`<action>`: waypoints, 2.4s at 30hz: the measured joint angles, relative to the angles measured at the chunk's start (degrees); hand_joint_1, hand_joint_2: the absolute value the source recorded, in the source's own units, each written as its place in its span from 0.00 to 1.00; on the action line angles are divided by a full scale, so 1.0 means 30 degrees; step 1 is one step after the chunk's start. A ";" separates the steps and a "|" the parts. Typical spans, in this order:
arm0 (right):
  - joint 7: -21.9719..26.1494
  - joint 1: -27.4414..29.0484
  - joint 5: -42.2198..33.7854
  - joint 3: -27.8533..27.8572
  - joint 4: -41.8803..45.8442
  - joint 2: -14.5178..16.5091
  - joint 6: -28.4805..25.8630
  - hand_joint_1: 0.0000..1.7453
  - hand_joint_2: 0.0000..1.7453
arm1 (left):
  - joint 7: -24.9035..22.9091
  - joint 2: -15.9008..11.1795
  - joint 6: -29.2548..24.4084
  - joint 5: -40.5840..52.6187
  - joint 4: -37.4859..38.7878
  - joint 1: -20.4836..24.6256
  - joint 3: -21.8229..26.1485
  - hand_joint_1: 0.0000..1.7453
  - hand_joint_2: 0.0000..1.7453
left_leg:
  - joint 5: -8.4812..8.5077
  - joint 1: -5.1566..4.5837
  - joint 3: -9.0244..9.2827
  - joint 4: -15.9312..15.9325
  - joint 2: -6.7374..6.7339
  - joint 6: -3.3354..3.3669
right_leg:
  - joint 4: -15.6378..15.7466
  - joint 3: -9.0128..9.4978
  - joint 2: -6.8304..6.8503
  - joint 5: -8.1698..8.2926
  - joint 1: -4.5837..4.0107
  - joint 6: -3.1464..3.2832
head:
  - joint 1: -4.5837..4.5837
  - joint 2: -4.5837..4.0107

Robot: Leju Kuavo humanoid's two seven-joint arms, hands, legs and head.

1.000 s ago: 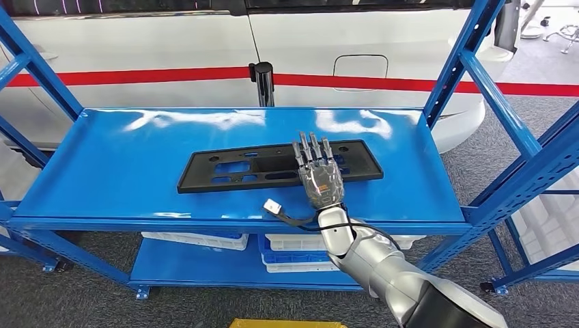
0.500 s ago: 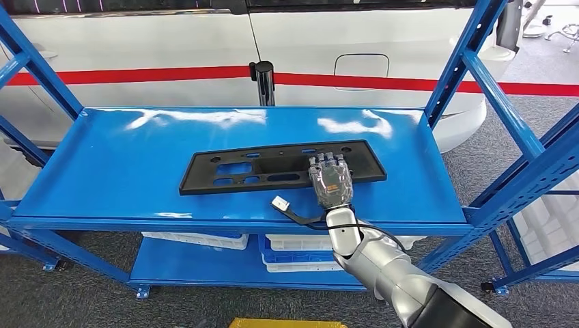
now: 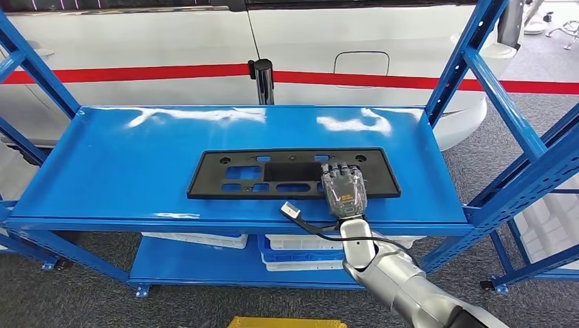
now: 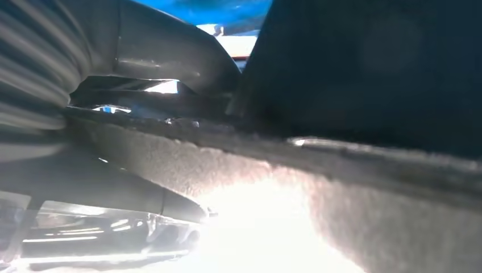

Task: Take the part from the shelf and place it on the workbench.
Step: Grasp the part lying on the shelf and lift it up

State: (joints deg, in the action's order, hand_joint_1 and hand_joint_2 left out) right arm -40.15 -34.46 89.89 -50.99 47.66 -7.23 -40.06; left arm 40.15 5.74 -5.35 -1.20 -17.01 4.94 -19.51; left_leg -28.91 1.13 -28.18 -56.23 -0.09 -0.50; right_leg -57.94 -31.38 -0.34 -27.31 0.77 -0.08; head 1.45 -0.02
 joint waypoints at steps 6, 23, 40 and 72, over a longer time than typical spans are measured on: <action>0.0000 0.0730 0.0002 0.0428 0.1624 -0.0459 0.0000 1.00 1.00 | 0.0000 -0.0022 0.0000 0.0000 0.0029 0.0008 -0.0104 0.00 0.00 | 0.0010 0.0011 -0.0116 -0.0008 0.0001 0.0008 | -0.0003 -0.0128 -0.0014 0.0002 -0.0003 -0.0001 | 0.0000 0.0002; 2.1120 0.9821 -0.7749 1.1026 1.6803 0.5203 -0.0007 1.00 1.00 | 0.0000 -0.0158 -0.0250 -0.0319 0.0031 -0.0123 -0.0279 0.00 1.00 | -0.0004 0.0052 -0.0291 0.0011 0.0082 -0.0004 | -0.0009 -0.0267 0.0072 -0.0027 -0.0041 0.0010 | -0.0002 0.0006; 2.3767 1.3781 -2.0747 1.0348 2.3330 0.2184 0.0015 1.00 1.00 | 0.0000 -0.0315 -0.0627 -0.0364 -0.0133 -0.0180 -0.0519 0.00 1.00 | -0.0013 0.0004 -0.0270 -0.0005 0.0061 0.0010 | -0.0004 -0.0240 0.0053 -0.0019 0.0008 0.0003 | 0.0007 0.0000; 1.7247 0.7108 -2.7319 0.3506 1.4628 0.1224 0.6819 1.00 1.00 | 0.0000 -0.0596 -0.1392 -0.0304 -0.0982 -0.0855 0.0390 0.00 1.00 | 0.0015 0.0022 -0.0257 -0.0002 0.0042 0.0013 | -0.0007 -0.0231 0.0050 -0.0015 -0.0015 0.0006 | 0.0002 0.0000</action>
State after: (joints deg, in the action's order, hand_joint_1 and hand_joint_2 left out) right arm 11.59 -13.14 7.93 -40.47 91.55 -3.56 -19.61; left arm 40.15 3.96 -9.53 -2.12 -19.96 2.37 -18.34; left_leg -28.86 1.20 -28.95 -56.24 0.03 -0.46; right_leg -57.96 -32.07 -0.19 -27.36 0.73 -0.07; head 1.45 -0.02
